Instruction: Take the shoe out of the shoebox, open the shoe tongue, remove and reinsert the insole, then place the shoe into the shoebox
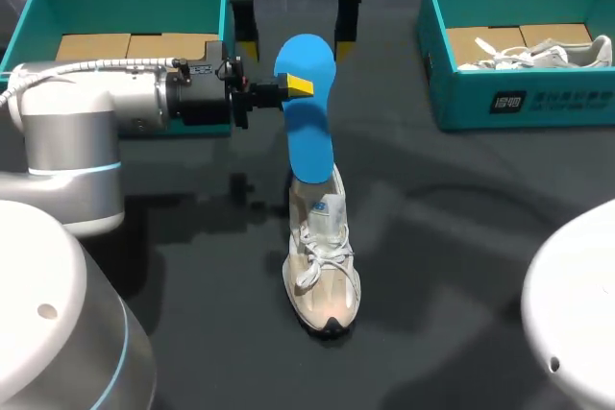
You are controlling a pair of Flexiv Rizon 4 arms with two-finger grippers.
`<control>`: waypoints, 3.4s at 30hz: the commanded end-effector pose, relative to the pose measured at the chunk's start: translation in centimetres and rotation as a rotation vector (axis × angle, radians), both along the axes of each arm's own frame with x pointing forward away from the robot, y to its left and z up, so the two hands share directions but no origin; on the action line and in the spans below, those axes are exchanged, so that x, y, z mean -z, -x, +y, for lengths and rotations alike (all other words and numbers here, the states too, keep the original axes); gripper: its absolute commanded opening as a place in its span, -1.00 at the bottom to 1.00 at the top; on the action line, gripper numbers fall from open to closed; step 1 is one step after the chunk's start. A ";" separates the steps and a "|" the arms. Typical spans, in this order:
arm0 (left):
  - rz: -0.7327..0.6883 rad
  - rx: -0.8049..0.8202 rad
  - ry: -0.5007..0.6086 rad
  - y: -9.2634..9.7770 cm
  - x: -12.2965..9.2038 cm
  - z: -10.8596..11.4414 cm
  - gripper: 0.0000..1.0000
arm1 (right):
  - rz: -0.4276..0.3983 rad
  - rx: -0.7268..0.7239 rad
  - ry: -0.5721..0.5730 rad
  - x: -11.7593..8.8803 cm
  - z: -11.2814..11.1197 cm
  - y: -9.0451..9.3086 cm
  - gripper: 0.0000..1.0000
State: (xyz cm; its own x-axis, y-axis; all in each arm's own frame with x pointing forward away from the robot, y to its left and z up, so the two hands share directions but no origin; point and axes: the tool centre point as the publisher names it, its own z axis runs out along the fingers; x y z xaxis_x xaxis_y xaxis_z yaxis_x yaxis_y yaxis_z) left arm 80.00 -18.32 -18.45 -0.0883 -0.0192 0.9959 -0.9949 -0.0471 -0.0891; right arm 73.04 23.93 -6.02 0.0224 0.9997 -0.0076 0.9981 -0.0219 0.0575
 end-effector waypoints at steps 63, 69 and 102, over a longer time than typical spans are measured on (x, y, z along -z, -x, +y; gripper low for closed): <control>-0.001 -0.002 0.001 0.1 0.0 0.0 -1.00 | 0.065 0.107 -0.713 3.2 -9.0 -0.7 1.00; -0.001 -0.002 0.001 0.1 0.0 0.0 -1.00 | 0.042 0.131 -0.827 4.3 -10.0 -0.5 1.00; -0.001 -0.002 0.001 0.1 0.0 0.0 -1.00 | -0.020 0.137 -1.215 8.5 -11.4 -0.1 1.00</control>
